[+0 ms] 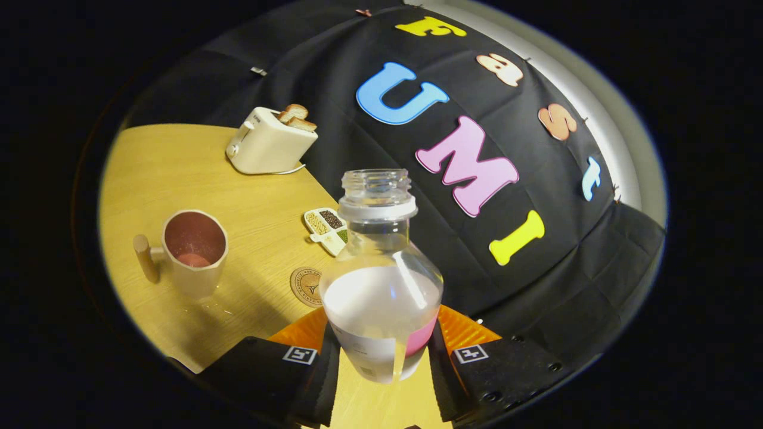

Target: Take the bottle from table, then pour the juice into the cup, finally place the bottle on the coaster

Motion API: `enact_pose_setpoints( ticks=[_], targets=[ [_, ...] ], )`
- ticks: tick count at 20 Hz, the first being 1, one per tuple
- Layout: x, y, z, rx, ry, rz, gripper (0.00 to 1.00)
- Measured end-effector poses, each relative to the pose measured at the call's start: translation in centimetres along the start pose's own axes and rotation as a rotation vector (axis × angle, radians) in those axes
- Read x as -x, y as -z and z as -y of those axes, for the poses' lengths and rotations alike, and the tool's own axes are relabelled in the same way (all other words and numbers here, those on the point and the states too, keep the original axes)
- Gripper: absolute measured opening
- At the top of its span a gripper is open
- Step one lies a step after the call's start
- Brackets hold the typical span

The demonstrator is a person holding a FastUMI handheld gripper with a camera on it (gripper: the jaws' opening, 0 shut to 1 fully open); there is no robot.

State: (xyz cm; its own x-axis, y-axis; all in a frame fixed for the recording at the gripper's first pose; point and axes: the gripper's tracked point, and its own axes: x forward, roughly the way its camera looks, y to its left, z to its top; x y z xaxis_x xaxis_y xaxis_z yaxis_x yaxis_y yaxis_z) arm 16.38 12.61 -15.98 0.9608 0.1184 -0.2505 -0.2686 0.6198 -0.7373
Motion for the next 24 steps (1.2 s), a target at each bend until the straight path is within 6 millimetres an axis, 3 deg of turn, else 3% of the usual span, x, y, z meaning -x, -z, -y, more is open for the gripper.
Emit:
enact_pose_setpoints(
  ticks=[7, 10, 15, 24],
  targets=[
    [-0.2, -2.2, -2.8, 0.361, -0.023, 0.120, 0.68],
    [-0.4, -2.8, -4.5, 0.435, -0.048, 0.153, 0.68],
    [-2.1, -2.1, -5.8, 0.538, -0.088, 0.165, 0.68],
    [-4.3, -2.0, -6.6, 0.741, -0.076, 0.201, 0.68]
  ],
)
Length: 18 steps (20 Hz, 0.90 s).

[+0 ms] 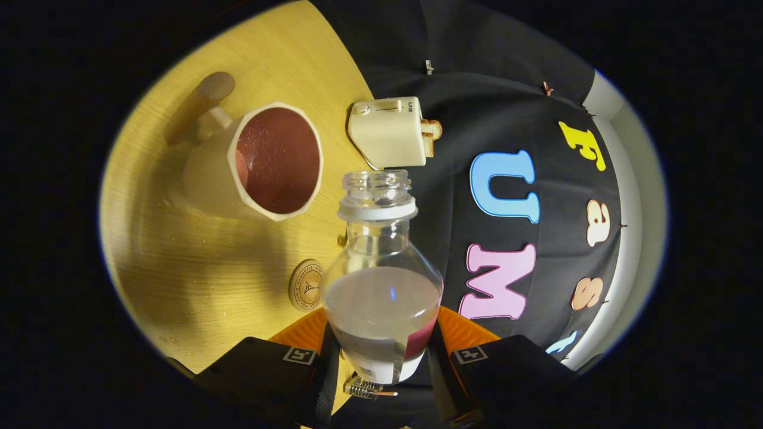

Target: Take the bottle from table, then pour the juice into the cup, finally place the bottle on the coaster

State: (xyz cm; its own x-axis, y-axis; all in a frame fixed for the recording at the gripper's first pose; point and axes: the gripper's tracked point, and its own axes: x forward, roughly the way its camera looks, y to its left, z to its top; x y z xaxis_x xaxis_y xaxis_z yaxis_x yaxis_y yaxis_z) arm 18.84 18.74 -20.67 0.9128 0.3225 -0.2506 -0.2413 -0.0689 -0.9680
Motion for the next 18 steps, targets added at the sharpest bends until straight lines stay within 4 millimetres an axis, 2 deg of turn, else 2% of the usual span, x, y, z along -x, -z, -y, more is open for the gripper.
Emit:
enact_pose_setpoints(
  ticks=[4, 6, 9, 18],
  targets=[
    [-1.3, -0.6, 0.1, 0.108, 0.010, 0.034, 0.68],
    [-1.8, -0.2, -0.4, 0.157, -0.002, 0.032, 0.68],
    [-1.9, 0.0, -0.4, 0.192, -0.002, 0.028, 0.68],
    [-2.9, -1.3, 0.8, 0.352, 0.020, 0.082, 0.68]
  ],
)
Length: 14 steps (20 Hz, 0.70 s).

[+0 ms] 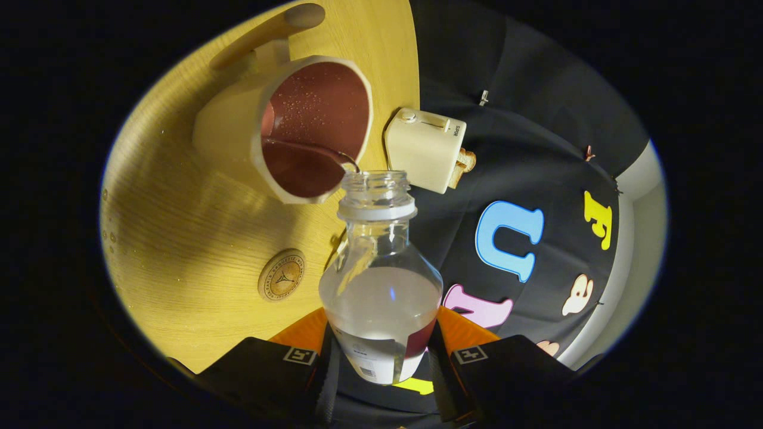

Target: Take the bottle from table, then pour the juice into the cup, finally place the bottle on the coaster

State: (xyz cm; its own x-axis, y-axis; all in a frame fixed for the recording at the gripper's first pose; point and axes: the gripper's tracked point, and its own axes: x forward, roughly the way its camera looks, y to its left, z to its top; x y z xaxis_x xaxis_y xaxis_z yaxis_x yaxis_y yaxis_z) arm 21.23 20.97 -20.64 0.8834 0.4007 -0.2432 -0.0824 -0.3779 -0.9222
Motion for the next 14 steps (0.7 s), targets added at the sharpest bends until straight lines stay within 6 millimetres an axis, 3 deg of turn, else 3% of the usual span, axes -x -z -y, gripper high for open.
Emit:
enact_pose_setpoints(
  ticks=[14],
  targets=[
    [-0.60, -0.29, 1.15, 0.151, 0.031, 0.049, 0.67]
  ],
)
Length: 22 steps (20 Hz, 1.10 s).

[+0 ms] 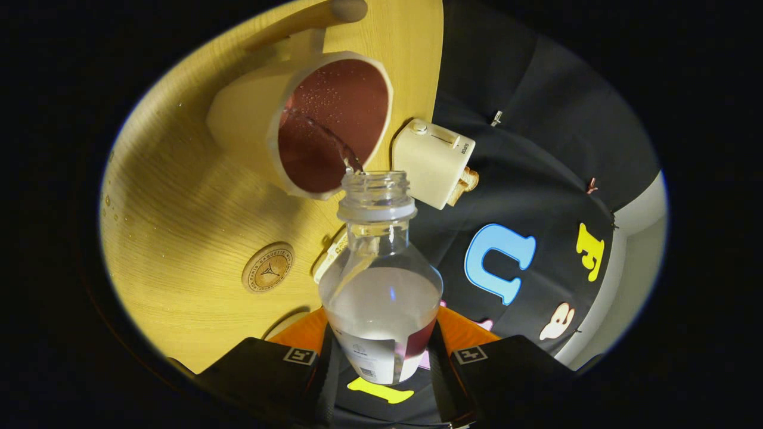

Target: Take the bottle from table, then pour the juice into the cup, finally place the bottle on the coaster

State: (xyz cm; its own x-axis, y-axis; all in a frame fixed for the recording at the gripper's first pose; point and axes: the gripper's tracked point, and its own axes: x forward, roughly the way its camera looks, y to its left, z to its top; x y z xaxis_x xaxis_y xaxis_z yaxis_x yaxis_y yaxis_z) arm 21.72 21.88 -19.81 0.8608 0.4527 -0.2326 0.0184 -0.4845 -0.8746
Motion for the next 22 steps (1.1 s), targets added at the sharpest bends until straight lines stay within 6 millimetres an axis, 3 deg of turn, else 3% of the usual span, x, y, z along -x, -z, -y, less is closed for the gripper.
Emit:
enact_pose_setpoints(
  ticks=[14, 22],
  targets=[
    [-0.2, 0.2, 1.7, 0.127, 0.045, 0.038, 0.67],
    [0.0, -0.9, 1.9, 0.171, 0.057, 0.068, 0.67]
  ],
)
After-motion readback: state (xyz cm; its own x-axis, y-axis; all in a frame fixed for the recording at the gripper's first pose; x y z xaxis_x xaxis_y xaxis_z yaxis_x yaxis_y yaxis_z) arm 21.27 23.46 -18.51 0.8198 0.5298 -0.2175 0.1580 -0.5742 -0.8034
